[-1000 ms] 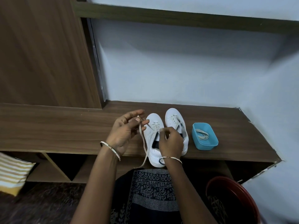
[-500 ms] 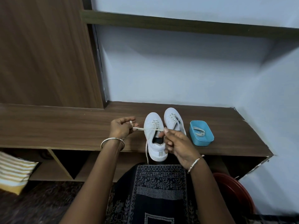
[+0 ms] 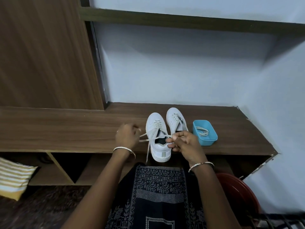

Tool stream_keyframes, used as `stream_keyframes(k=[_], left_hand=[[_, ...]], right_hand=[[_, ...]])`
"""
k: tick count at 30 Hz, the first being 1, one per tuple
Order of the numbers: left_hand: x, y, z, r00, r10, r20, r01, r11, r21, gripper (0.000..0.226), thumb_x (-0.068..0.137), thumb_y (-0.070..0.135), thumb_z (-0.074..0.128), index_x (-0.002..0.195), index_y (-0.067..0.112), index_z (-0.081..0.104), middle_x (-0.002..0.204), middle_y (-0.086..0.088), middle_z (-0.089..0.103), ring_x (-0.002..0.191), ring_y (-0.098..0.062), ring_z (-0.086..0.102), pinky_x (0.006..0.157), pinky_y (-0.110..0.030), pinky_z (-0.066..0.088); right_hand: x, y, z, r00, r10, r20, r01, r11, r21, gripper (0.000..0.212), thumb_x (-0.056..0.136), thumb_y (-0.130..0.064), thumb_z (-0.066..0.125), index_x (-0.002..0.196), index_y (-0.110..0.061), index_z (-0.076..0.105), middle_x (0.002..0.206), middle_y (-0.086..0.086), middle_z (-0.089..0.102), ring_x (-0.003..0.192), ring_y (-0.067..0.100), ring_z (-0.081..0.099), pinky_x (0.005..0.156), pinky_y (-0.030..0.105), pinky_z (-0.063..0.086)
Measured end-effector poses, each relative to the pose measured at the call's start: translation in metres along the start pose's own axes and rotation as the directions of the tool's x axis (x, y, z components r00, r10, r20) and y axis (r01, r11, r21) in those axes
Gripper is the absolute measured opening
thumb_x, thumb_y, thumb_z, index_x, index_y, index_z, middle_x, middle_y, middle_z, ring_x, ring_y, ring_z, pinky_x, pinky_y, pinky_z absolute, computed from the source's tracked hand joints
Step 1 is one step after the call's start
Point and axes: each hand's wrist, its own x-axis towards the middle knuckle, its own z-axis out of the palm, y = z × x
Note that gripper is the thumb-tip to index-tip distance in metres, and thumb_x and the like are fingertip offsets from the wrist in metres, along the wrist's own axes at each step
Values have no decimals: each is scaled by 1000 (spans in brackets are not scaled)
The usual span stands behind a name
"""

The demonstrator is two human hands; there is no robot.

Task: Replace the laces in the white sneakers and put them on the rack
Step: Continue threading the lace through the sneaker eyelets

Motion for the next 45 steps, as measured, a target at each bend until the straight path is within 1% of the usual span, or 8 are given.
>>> stream_keyframes(k=[5,11,17,22,25,29,33,45], left_hand=[[-5,27,9,892,380,245,-269,882,-386,26,101,24,53,116,11,69,109,-1,73,102,-12,66,85,-23,49],[-6,33,20,857,326,400,31,741,-670,26,105,10,42,116,-2,62,77,1,67,60,-3,57,58,-17,48],[13,15,27,878,284,385,-15,820,-572,17,91,14,69,104,4,69,78,-8,67,70,-6,58,70,-21,46],[30,18,37,984,149,98,-108,935,-339,5,83,20,76,80,17,78,65,14,66,59,6,58,57,-9,38],[39,20,45,1000,14,10,-10,948,-317,8,82,25,75,78,18,78,68,5,70,57,-3,57,61,-21,40],[44,24,61,999,-25,33,34,952,-303,8,81,28,75,79,21,78,70,2,71,66,-12,63,60,-22,40],[45,23,81,996,-11,85,36,953,-300,6,79,28,77,78,22,79,73,7,72,68,-7,63,60,-20,44],[51,33,99,995,95,45,-90,991,-94,6,72,18,72,67,18,71,71,2,70,67,-17,63,59,-26,39]], right_hand=[[5,-3,20,988,-154,-33,147,978,-147,3,86,-6,75,89,-8,76,76,10,75,64,12,69,57,19,51],[16,-2,26,978,-203,-58,192,969,-156,8,81,-2,78,89,-4,78,74,7,76,66,8,71,60,15,50],[44,3,28,990,-123,-62,111,980,-167,10,86,0,71,94,-6,71,81,15,75,74,23,73,65,24,55],[67,19,33,981,-107,-164,66,968,-240,12,89,0,64,93,-9,71,81,9,74,70,13,70,65,20,54],[80,31,31,943,-184,-277,35,884,-466,16,86,-1,65,97,-7,74,90,4,75,75,6,65,69,4,48],[94,40,39,975,-171,-144,35,752,-659,36,81,-14,73,116,-8,68,113,9,71,105,23,66,92,37,54],[104,46,47,974,-187,-131,9,604,-797,24,87,-18,64,109,-9,69,110,9,70,106,30,63,85,39,51],[119,55,36,951,-173,-256,-48,734,-678,5,85,-19,68,86,-18,72,82,0,74,88,26,69,83,44,54]])
